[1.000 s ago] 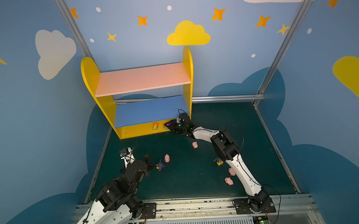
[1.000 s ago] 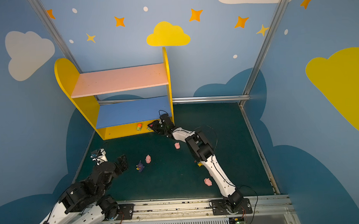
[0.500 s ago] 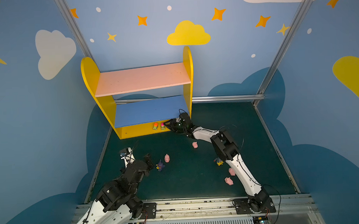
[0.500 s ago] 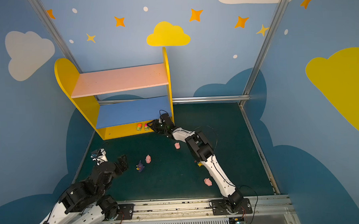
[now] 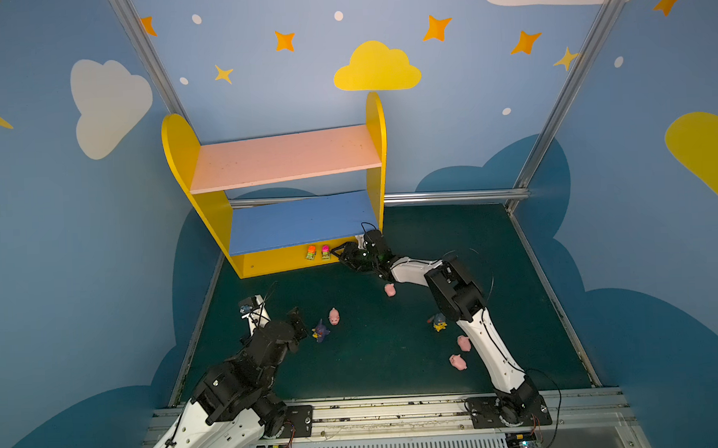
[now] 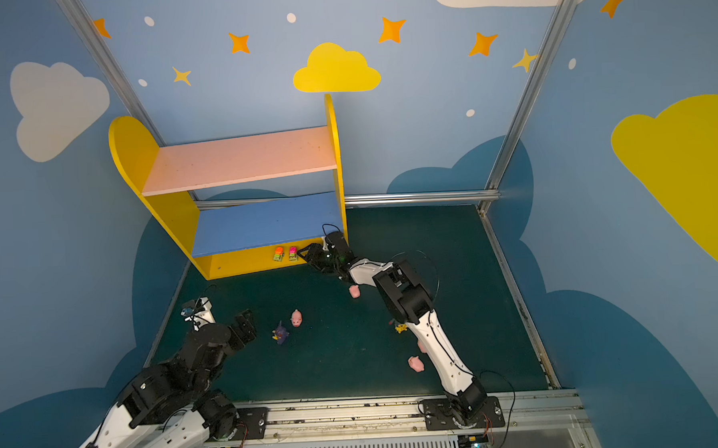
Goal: Place and organize the plastic toys onto the shelf
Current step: 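Withdraw the right gripper from the shelf while the left gripper moves toward the purple figure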
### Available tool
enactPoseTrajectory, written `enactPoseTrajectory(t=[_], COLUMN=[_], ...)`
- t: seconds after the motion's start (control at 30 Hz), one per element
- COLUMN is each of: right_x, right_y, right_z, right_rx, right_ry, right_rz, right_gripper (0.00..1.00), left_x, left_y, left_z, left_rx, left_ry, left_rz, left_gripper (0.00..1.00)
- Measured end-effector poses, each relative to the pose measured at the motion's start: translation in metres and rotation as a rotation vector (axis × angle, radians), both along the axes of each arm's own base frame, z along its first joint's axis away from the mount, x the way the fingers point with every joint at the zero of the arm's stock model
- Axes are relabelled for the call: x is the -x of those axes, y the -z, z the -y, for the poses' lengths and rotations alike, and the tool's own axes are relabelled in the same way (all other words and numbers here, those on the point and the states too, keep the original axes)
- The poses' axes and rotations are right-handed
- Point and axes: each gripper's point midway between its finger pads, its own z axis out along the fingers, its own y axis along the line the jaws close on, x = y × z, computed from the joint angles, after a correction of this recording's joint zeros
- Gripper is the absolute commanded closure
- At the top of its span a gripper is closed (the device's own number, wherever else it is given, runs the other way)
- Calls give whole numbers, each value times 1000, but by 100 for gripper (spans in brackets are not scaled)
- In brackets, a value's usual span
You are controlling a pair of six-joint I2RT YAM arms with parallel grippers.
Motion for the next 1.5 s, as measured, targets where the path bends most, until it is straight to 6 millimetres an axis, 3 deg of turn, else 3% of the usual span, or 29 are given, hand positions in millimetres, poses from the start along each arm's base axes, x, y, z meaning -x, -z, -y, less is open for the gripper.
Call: enactPoseTrajectory(t=[0.27,0.53,0.7,0.97,1.07,1.27,1.4,1.5], right_x=[41,114,164,228,235,244,252,255], right_y=[-6,-59,-80,-121,-116,-82,-76,-77], right_z=[14,27,52,117,147,201,228,236], right_rx=[43,64,154,384,478,693,764,783], right_ry=[-36,-129,-180,-199,-176,-140,-118,-111], right_rz=[-17,65,138,361,393,375,370,366], right_gripper=[42,42,37,28,16,15,15,15], left_x=[5,2,1,6,9,18,28,33], left_y=[-6,12,20,32,36,53,78,93], left_z=[-2,10,21,47,56,63,62,60], left_rx=[55,52,68,34,15,-5,-17,-39], left_ry=[-3,37,66,157,179,184,176,164], left_rz=[32,-27,-56,-110,-117,-143,-180,-205], left_gripper=[0,0,0,0,0,1,5,7])
